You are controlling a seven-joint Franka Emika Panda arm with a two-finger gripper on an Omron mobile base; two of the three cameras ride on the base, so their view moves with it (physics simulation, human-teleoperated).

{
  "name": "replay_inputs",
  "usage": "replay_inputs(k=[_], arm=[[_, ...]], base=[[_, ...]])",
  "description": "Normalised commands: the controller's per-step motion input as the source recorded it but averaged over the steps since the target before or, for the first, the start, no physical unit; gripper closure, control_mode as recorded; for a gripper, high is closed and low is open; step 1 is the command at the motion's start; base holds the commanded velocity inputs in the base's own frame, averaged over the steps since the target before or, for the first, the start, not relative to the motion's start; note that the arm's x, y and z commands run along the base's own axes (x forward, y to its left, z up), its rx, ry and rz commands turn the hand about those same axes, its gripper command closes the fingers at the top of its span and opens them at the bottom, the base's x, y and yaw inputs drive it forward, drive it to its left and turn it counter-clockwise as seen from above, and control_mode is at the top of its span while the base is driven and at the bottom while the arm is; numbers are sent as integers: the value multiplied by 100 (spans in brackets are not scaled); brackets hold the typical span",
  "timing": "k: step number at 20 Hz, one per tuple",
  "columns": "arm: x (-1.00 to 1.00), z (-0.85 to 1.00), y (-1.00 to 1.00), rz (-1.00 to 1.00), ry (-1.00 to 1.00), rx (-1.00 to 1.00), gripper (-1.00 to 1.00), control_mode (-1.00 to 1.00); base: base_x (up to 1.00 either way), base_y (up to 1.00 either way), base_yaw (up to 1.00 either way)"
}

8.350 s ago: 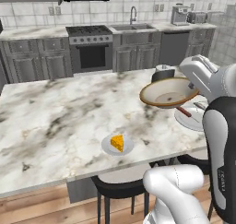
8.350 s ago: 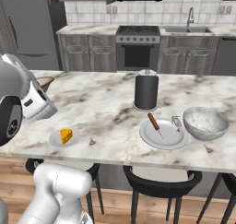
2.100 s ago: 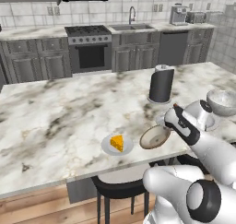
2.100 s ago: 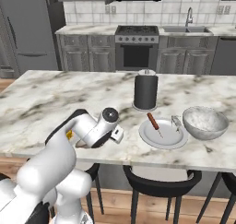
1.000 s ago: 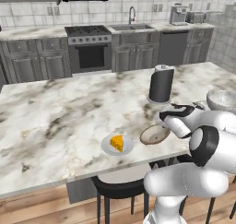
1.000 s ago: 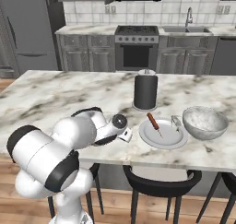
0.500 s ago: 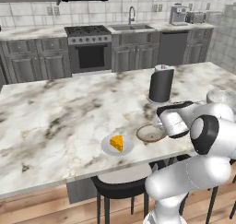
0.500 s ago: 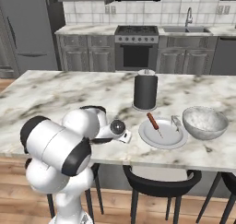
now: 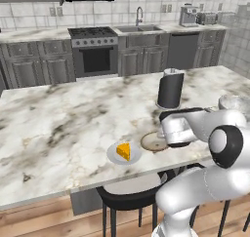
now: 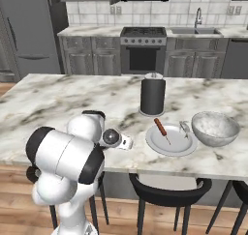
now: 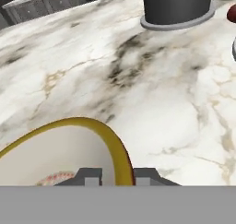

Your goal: Take the smaller bowl and place it next to the appetizer plate on the dining counter , and place the larger bowl next to the plate with cooked food.

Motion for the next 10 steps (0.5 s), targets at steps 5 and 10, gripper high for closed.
replay_inputs(k=[5,10], arm=[[-31,93,-29,0,7,-26,-100,-100],[-34,100,-30,0,4,-29,-100,-100]], base=[[0,0,0],[0,0,0]])
